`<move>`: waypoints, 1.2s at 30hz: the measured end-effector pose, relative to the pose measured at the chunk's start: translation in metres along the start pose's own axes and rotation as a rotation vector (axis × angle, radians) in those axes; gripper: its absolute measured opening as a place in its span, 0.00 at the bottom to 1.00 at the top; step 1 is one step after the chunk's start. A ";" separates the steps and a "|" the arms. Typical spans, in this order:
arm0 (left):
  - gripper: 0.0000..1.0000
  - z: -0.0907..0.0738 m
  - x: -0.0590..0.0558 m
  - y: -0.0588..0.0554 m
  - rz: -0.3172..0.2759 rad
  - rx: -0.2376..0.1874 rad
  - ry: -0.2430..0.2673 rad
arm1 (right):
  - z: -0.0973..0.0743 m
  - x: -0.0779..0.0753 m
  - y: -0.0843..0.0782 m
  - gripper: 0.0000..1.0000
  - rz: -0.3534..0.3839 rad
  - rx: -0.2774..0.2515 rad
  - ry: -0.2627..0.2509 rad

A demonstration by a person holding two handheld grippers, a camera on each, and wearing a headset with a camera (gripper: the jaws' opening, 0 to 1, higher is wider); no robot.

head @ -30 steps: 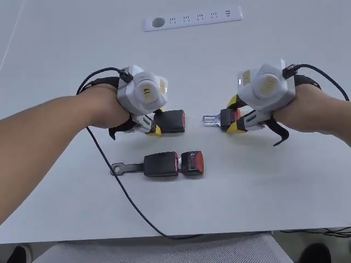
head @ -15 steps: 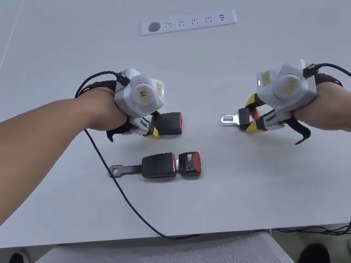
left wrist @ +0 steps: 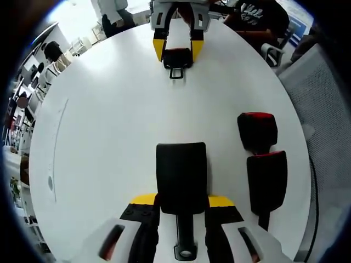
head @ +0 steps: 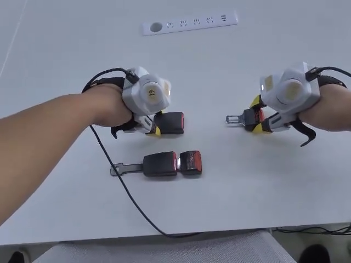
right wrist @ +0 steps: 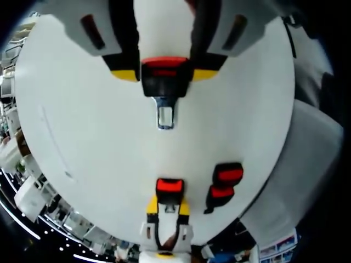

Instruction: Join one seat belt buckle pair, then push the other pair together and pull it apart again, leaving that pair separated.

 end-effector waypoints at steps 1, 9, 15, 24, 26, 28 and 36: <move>0.32 0.000 0.001 0.000 -0.001 -0.001 0.010 | -0.001 -0.001 0.000 0.38 0.001 0.000 -0.010; 0.41 -0.014 -0.006 -0.004 -0.053 -0.050 0.071 | -0.023 -0.006 0.008 0.45 0.080 -0.043 -0.080; 0.51 -0.047 -0.017 0.000 -0.110 -0.124 0.188 | -0.040 0.006 0.022 0.50 0.148 -0.106 -0.128; 0.64 -0.083 -0.054 -0.007 -0.294 -0.322 0.294 | -0.064 0.033 0.042 0.74 0.220 -0.148 -0.200; 0.69 -0.088 -0.062 -0.015 -0.331 -0.340 0.314 | -0.068 0.037 0.045 0.77 0.240 -0.160 -0.216; 0.75 -0.093 -0.071 -0.022 -0.367 -0.353 0.343 | -0.072 0.042 0.047 0.81 0.274 -0.173 -0.230; 0.89 -0.101 -0.105 -0.042 -0.504 -0.419 0.383 | -0.077 0.068 0.028 0.88 0.363 -0.164 -0.250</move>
Point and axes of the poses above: the centre of the closed fingertips' face, and the gripper's own axes: z roughly forward along the fingers, x roughly to its left, y roughly out of its top, the point moved 2 cm from there along -z, roughly backward along the fingers, and after that the axes turned 5 degrees about -y, right-handed, at the moved point
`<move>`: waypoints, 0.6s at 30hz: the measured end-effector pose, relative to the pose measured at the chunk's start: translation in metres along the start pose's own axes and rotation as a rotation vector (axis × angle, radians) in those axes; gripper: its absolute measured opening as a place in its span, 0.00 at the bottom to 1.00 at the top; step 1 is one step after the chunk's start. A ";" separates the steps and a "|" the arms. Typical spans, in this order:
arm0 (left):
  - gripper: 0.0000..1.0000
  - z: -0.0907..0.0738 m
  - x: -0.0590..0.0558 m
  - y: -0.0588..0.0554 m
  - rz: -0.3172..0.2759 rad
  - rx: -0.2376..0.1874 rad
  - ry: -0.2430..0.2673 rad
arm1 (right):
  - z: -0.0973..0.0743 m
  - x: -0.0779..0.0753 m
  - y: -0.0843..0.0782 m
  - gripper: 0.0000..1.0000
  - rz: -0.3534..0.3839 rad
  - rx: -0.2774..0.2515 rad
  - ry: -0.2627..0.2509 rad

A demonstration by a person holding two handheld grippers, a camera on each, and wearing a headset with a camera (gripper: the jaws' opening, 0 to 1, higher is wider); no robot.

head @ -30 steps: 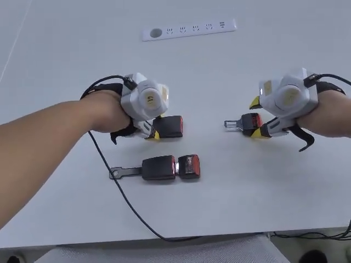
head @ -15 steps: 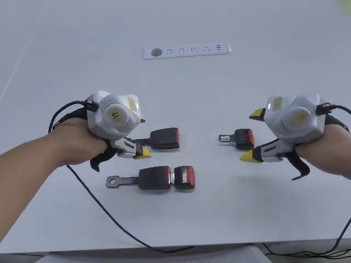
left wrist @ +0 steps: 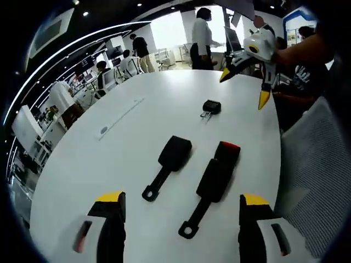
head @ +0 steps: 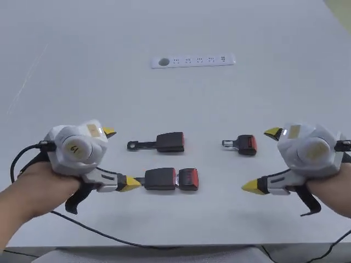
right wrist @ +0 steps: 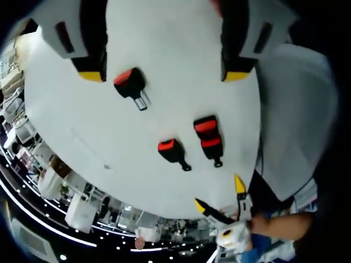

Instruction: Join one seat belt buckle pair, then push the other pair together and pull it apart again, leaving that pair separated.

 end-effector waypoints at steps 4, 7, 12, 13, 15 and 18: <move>0.95 -0.012 -0.004 -0.013 -0.080 -0.043 0.018 | -0.012 -0.002 -0.006 0.94 0.079 -0.021 -0.048; 1.00 -0.019 -0.004 -0.022 -0.101 -0.051 0.041 | -0.019 -0.007 -0.007 0.99 0.130 -0.055 -0.071; 1.00 -0.026 -0.001 -0.030 -0.172 -0.081 0.079 | -0.028 -0.004 -0.005 1.00 0.168 -0.094 -0.096; 1.00 -0.027 0.000 -0.031 -0.175 -0.084 0.094 | -0.029 -0.004 -0.003 1.00 0.178 -0.109 -0.104; 1.00 -0.028 -0.003 -0.033 -0.182 -0.084 0.083 | -0.031 0.000 -0.002 1.00 0.181 -0.123 -0.102; 1.00 -0.029 -0.008 -0.037 -0.171 -0.070 0.083 | -0.032 0.003 -0.001 1.00 0.182 -0.125 -0.105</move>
Point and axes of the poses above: the centre of the closed fingertips' face, and the gripper's own axes: z roughly forward along the fingers, x roughly to its left, y roughly out of its top, the point moved 2 cm from there along -z, roughly backward along the fingers, and after that the axes turned 5 degrees about -y, right-handed, at the moved point
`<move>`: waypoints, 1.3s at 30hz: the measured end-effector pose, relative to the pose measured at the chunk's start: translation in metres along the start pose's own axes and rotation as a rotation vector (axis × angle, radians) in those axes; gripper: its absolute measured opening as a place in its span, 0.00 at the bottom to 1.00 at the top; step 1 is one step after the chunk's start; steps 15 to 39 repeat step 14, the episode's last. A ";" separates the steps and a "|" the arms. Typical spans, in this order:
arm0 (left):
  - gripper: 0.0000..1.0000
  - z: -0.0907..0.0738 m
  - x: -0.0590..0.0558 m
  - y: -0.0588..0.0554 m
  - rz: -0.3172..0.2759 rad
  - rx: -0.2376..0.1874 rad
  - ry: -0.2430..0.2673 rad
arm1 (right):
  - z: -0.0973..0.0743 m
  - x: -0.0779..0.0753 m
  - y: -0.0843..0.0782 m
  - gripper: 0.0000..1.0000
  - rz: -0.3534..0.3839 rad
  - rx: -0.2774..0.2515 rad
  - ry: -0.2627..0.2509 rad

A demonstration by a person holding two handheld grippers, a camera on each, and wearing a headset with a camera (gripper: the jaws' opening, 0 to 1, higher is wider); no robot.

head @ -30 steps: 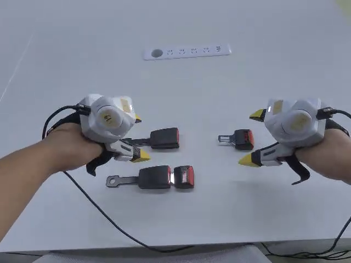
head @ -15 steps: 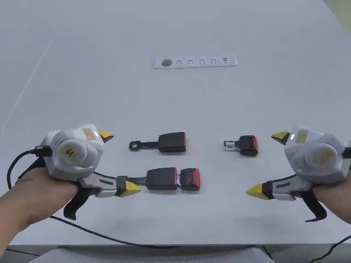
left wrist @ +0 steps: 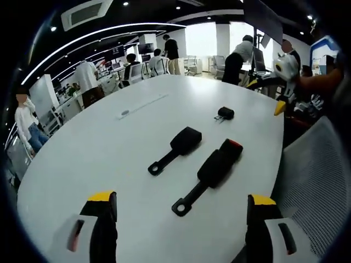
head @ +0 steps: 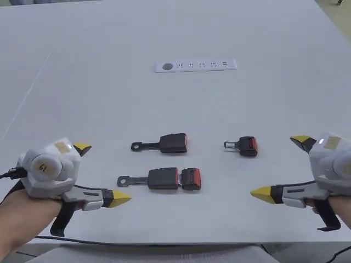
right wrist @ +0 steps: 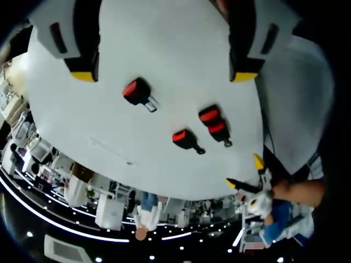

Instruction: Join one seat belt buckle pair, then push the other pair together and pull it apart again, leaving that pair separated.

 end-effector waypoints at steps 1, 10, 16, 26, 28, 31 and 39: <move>1.00 0.000 0.000 -0.001 -0.001 0.003 0.000 | 0.000 0.001 0.000 1.00 -0.001 0.001 -0.002; 1.00 -0.008 -0.002 -0.014 -0.034 0.009 0.010 | -0.005 0.004 -0.005 1.00 0.063 -0.010 -0.007; 1.00 -0.010 -0.002 -0.016 -0.050 0.003 0.014 | -0.007 0.003 -0.011 1.00 0.090 -0.013 -0.012; 1.00 -0.010 -0.002 -0.016 -0.050 0.003 0.014 | -0.007 0.003 -0.011 1.00 0.090 -0.013 -0.012; 1.00 -0.010 -0.002 -0.016 -0.050 0.003 0.014 | -0.007 0.003 -0.011 1.00 0.090 -0.013 -0.012; 1.00 -0.010 -0.002 -0.016 -0.050 0.003 0.014 | -0.007 0.003 -0.011 1.00 0.090 -0.013 -0.012; 1.00 -0.010 -0.002 -0.016 -0.050 0.003 0.014 | -0.007 0.003 -0.011 1.00 0.090 -0.013 -0.012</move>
Point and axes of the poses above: the centre of the closed fingertips' face, and the gripper's own axes: z roughly forward along the fingers, x roughly to its left, y roughly out of its top, the point moved 2 cm from there along -z, roughly backward along the fingers, and after that the axes turned 5 degrees about -y, right-handed, at the moved point
